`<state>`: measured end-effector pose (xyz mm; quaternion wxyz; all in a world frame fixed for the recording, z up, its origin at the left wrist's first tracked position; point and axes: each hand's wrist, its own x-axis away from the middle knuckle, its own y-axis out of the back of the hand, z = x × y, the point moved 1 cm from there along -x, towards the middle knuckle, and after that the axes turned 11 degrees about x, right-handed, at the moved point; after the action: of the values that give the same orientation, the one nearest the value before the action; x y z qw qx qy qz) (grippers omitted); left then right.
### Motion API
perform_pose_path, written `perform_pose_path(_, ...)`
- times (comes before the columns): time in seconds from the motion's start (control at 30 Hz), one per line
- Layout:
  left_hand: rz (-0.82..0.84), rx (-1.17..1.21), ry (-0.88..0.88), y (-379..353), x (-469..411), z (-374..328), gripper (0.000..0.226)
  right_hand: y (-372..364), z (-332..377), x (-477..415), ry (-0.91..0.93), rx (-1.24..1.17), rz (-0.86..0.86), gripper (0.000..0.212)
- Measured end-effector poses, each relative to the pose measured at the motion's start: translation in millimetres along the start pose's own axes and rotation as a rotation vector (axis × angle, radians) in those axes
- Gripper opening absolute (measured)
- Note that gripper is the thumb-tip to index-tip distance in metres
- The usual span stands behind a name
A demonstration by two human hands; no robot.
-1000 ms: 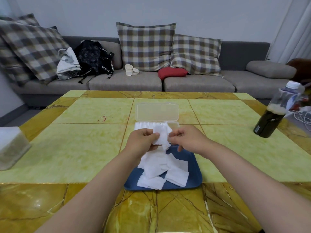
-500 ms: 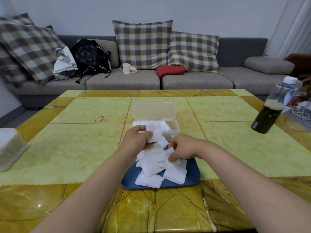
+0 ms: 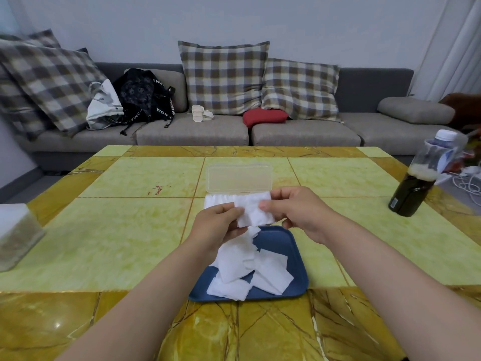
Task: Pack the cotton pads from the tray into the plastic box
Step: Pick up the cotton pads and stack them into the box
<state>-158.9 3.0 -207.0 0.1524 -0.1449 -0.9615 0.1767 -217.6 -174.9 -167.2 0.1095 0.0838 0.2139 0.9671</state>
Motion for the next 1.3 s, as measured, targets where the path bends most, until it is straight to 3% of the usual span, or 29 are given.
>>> perform_pose_path(0.13,0.106,0.053,0.051,-9,8,-1,0.017,-11,5,-1,0.003,0.104,-0.111,0.017)
perform_pose_path(0.47,0.141,0.060,0.074,-10,11,-4,0.025,-17,-1,-5,0.052,0.172,-0.178,0.018)
perform_pose_path(0.67,0.042,-0.072,0.015,-2,6,0,0.009,-16,-9,-8,0.092,0.389,-0.202,0.021)
perform_pose_path(0.73,-0.012,-0.071,0.015,3,2,1,0.010,-13,-12,-7,0.092,0.587,-0.109,0.020)
perform_pose_path(0.83,-0.064,-0.080,0.008,10,-2,1,0.018,-13,-17,3,0.019,0.826,0.189,0.021)
perform_pose_path(0.97,-0.076,-0.078,0.001,10,-2,1,0.020,-19,-21,11,-0.010,1.019,0.388,0.054)
perform_pose_path(1.13,-0.066,-0.067,0.009,9,1,0,0.017,-13,-19,13,-0.016,0.932,0.380,0.038)
perform_pose_path(1.3,-0.083,-0.040,0.016,8,1,1,0.023,7,-10,13,-0.040,0.609,0.284,0.015)
